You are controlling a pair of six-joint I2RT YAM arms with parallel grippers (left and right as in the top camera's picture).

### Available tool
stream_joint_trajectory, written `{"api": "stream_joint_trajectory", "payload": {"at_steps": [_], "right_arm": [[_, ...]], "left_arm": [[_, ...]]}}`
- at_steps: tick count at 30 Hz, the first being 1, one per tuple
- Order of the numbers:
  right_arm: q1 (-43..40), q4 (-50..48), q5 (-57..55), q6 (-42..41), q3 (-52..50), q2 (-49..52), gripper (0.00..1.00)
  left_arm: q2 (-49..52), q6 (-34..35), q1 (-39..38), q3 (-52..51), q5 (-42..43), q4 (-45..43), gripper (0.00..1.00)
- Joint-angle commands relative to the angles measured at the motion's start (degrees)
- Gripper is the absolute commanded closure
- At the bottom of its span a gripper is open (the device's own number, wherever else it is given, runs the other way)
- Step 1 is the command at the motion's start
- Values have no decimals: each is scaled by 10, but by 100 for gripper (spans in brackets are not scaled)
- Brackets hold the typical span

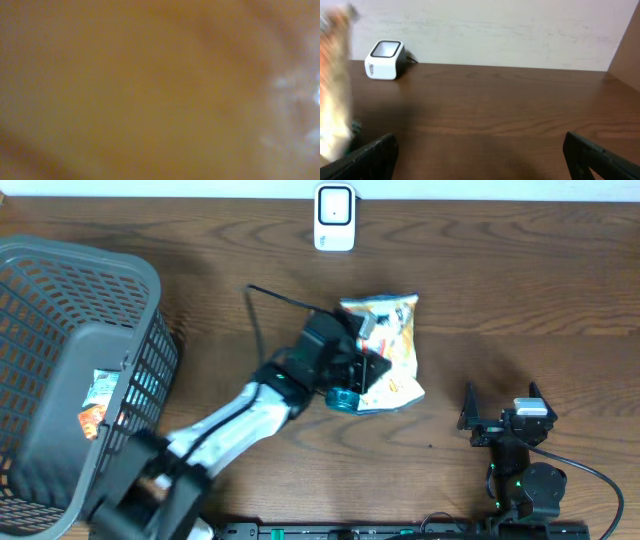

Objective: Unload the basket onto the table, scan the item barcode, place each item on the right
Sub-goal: 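Carry the yellow snack packet out and drop it right of the bottle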

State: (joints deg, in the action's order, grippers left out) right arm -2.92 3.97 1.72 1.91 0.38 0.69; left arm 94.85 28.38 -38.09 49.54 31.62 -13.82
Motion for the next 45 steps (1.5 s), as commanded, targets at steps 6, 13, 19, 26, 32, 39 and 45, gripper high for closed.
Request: {"api": "stream_joint_trajectory", "payload": {"at_steps": [6, 13, 19, 26, 32, 39, 45], "right_arm": [[2, 2, 0, 3, -1, -3, 1], [2, 2, 0, 3, -1, -3, 1], [2, 2, 0, 3, -1, -3, 1], [2, 2, 0, 3, -1, -3, 1], [2, 2, 0, 3, -1, -3, 1], [2, 2, 0, 3, -1, -3, 1], [2, 2, 0, 3, -1, -3, 1]], "left_arm": [[89, -26, -12, 14, -15, -71, 92], [123, -48, -11, 14, -61, -71, 92], [127, -48, 10, 14, -110, -63, 88], [127, -54, 60, 14, -108, -37, 88], [127, -63, 67, 25, -73, -31, 79], [127, -128, 41, 61, -38, 43, 49], [116, -131, 32, 95, -62, 123, 2]]}}
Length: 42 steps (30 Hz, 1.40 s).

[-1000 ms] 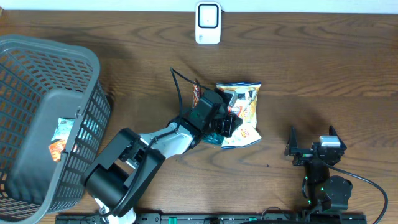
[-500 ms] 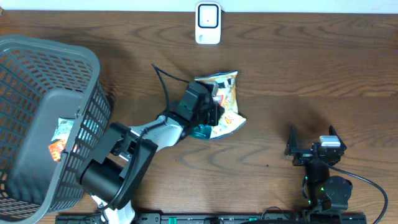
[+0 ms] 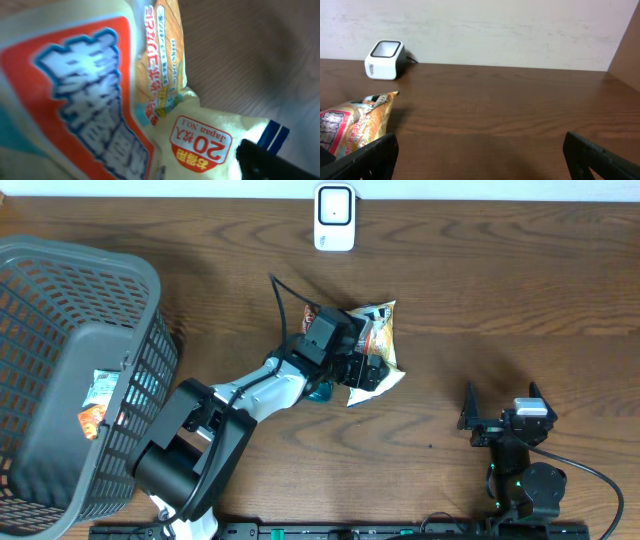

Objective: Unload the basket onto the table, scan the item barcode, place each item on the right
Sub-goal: 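Carry the yellow snack packet out and drop it right of the bottle, then reach the left gripper into the basket toward the pale green packet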

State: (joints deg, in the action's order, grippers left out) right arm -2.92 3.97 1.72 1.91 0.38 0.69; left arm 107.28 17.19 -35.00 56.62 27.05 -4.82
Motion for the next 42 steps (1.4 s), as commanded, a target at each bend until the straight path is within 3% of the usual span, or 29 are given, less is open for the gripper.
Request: {"api": "stream_joint_trajectory", "payload": {"at_steps": [1, 11, 23, 28, 33, 37, 42], "right_arm": [[2, 2, 0, 3, -1, -3, 1], [2, 2, 0, 3, -1, -3, 1], [2, 2, 0, 3, -1, -3, 1], [2, 2, 0, 3, -1, -3, 1], [2, 2, 0, 3, -1, -3, 1], [2, 2, 0, 3, -1, -3, 1], [2, 2, 0, 3, -1, -3, 1]], "left_arm": [[-16, -17, 2, 34, -26, 54, 2], [-152, -18, 2, 118, -86, 212, 1], [-410, -26, 42, 131, -402, 347, 2], [-494, -13, 149, 133, -449, 382, 2], [-539, 55, 313, 134, -449, 418, 2], [-541, 164, 457, 134, -433, 465, 2], [-485, 324, 617, 127, -344, 523, 2]]}}
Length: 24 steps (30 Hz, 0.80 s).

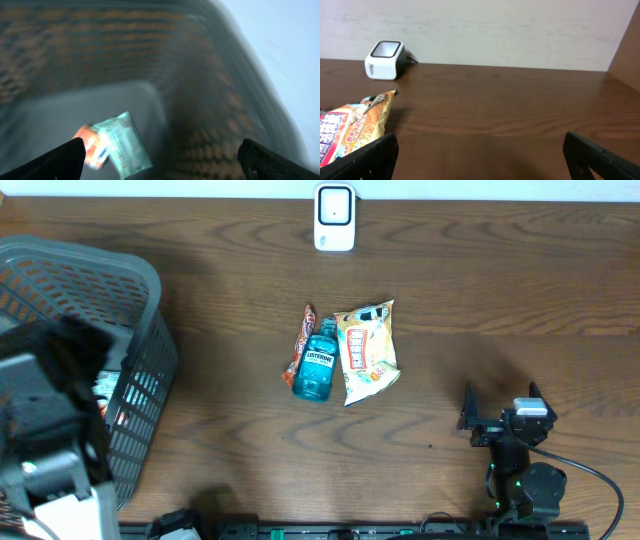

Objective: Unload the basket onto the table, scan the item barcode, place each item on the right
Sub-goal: 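Reach the left gripper into the basket toward the pale green packet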

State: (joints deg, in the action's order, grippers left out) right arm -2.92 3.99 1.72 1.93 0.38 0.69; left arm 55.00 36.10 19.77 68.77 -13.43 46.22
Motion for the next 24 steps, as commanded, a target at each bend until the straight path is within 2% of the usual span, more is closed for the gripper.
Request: {"api": "stream_joint_trajectory", "payload": {"at_steps": [1, 4, 10, 16, 24], "right_arm": [[2, 2, 0, 3, -1, -3, 1], [2, 2, 0, 3, -1, -3, 1], [2, 2, 0, 3, -1, -3, 1], [2, 2, 0, 3, -1, -3, 1], [2, 2, 0, 3, -1, -3, 1]], "left_arm": [[55, 153, 89, 4, 80, 19, 2], [111, 182, 133, 3, 136, 37, 2], [248, 180, 162, 0, 226, 56, 2], [368, 135, 160, 0, 327, 38, 2], [452, 134, 155, -3, 329, 38, 2]]}}
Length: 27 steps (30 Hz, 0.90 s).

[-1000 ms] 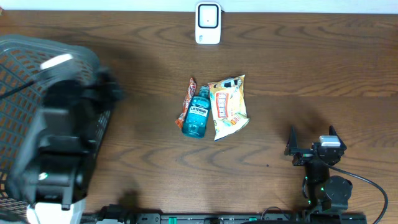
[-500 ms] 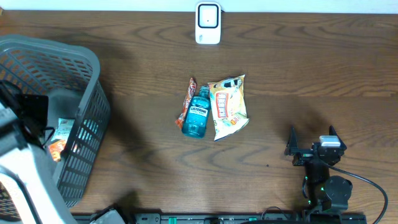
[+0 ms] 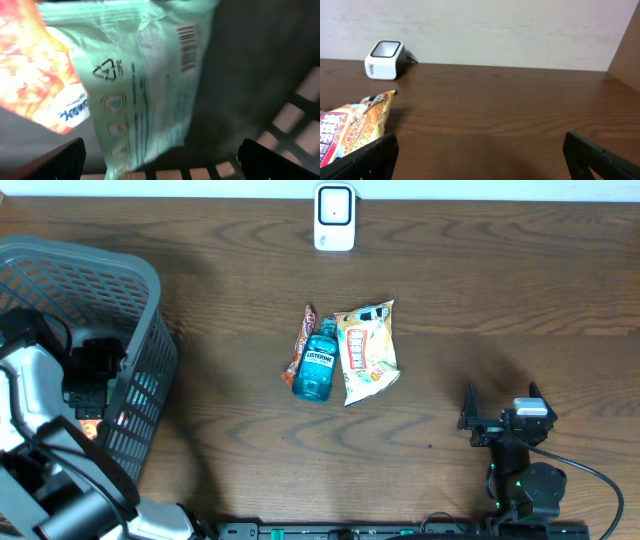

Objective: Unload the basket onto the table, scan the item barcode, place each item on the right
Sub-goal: 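Reach the left gripper into the basket toward the pale green packet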

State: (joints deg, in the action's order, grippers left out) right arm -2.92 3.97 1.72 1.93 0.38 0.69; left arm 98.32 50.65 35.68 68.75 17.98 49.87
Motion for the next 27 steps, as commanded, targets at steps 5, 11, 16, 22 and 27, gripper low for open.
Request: {"api": "stream_joint_trajectory", "payload": {"at_steps": [5, 11, 16, 22, 27], "right_arm": [[2, 2, 0, 3, -1, -3, 1], [2, 2, 0, 3, -1, -3, 1], [2, 2, 0, 3, -1, -3, 1], [2, 2, 0, 3, -1, -3, 1], [2, 2, 0, 3, -1, -3, 1]], "left_arm": [[43, -17, -19, -3, 15, -11, 2], [51, -19, -47, -3, -33, -28, 2], [51, -24, -70, -4, -129, -15, 20], [50, -45, -77, -4, -161, -21, 92], [19, -90, -77, 3, -161, -26, 92]]}}
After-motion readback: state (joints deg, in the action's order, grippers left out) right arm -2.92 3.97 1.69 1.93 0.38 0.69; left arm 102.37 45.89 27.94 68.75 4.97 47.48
